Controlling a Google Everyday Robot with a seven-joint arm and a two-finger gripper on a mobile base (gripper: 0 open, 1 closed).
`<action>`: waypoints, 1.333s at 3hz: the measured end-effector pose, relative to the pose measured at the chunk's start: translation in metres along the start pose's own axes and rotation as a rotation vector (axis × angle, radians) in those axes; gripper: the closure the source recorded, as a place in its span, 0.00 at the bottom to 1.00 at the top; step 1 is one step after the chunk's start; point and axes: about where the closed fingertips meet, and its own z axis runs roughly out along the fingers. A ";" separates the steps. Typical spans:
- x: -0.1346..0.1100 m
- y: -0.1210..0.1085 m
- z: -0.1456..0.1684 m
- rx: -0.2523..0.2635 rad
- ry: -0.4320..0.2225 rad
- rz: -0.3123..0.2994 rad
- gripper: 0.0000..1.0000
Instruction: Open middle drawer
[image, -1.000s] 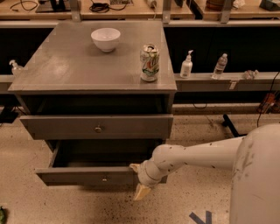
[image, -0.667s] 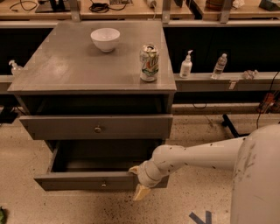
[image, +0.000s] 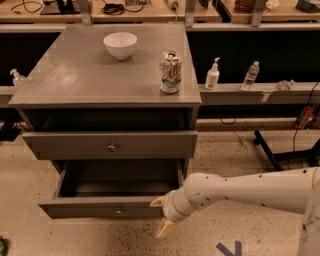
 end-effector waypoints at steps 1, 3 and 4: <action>0.010 -0.008 -0.013 0.049 -0.014 -0.008 0.32; 0.021 -0.051 -0.026 0.129 -0.025 -0.034 0.27; 0.033 -0.067 -0.012 0.119 -0.009 -0.024 0.28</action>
Offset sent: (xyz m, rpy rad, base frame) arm 0.0577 -0.0313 0.0192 0.0522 -0.1275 -0.0467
